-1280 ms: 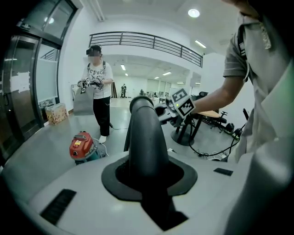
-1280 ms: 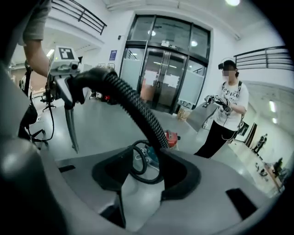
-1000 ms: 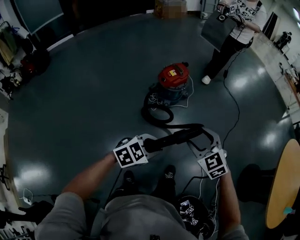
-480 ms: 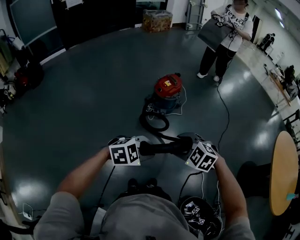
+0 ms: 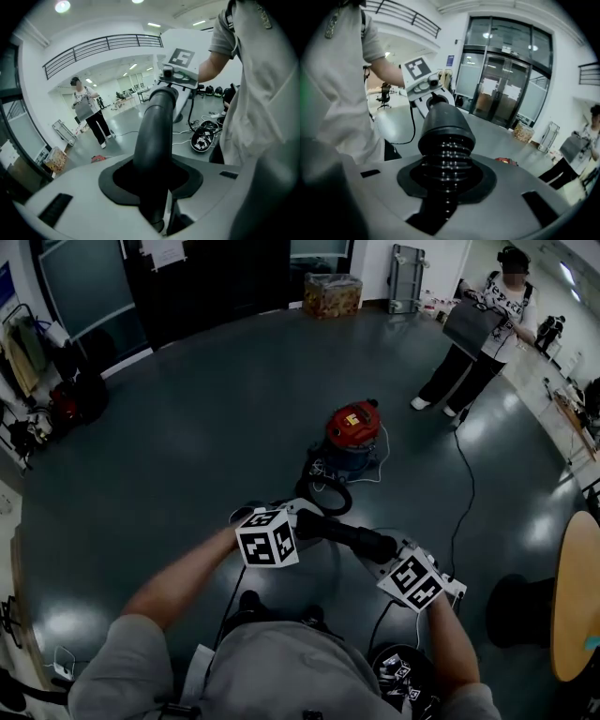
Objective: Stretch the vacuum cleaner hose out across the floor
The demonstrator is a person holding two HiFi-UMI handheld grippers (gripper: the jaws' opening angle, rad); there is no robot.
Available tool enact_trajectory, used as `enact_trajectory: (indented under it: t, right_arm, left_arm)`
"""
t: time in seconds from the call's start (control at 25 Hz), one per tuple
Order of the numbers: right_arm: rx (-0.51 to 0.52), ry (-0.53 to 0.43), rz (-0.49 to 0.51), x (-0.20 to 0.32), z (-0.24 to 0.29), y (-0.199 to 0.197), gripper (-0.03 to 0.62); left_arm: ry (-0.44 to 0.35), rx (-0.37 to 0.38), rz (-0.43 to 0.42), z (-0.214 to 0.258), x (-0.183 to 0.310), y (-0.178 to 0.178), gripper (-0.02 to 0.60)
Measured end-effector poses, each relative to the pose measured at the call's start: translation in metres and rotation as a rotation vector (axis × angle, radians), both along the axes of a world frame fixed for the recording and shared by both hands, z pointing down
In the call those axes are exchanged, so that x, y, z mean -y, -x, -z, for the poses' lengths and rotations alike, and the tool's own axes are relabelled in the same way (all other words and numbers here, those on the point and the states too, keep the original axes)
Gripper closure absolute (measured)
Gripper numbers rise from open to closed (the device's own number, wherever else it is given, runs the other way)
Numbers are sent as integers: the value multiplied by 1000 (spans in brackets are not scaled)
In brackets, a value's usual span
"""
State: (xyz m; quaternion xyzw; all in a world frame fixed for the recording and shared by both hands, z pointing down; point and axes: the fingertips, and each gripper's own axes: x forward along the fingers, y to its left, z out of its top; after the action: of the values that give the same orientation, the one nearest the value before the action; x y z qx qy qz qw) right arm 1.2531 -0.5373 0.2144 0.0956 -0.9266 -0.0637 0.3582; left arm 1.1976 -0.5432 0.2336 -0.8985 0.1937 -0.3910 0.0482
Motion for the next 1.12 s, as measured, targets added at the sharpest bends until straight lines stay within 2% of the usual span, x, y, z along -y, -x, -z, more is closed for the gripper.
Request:
enact_trajectory:
  t: [0.08, 0.24, 0.32, 0.36, 0.48, 0.56, 0.68, 0.76, 0.84, 0.92, 1.04, 1.08, 1.12]
  right_arm:
    - [48, 34, -106, -1, 6, 4, 491]
    - [38, 39, -329, 1, 3, 11, 491]
    - [39, 56, -479, 3, 0, 11, 491]
    - [43, 66, -552, 3, -1, 12, 491]
    - [57, 80, -752, 0, -5, 15, 491]
    - [79, 83, -884, -3, -7, 19, 491]
    - [122, 97, -1044, -11, -8, 26, 491]
    - [146, 101, -1111, -22, -9, 32, 491]
    - [178, 89, -1168, -35, -10, 38, 491]
    - [210, 70, -1219, -51, -10, 45, 491]
    - [240, 49, -1269, -75, -6, 55, 491]
    - [249, 45, -1286, -80, -5, 59, 491]
    - [259, 44, -1306, -84, -5, 64, 491]
  left_arm:
    - [-50, -9, 44, 1, 15, 6, 439]
    - [-190, 5, 74, -3, 37, 24, 387]
    - [-206, -67, 94, 0, 44, 43, 379]
    - [-181, -122, 116, 3, 47, 58, 379]
    - [-51, -267, 151, 2, 44, 99, 379]
    - [10, -309, 109, -7, 33, 113, 380]
    - [123, -345, 10, -22, 3, 107, 380]
    - [193, -405, -23, -18, -17, 93, 380]
    - [289, -509, 7, -6, -26, 80, 380]
    - [415, -608, 44, 7, -37, 69, 380]
    - [600, -720, 10, 35, -64, 52, 379]
    - [650, -748, -7, 44, -68, 48, 361]
    - [701, -768, -19, 51, -71, 46, 309]
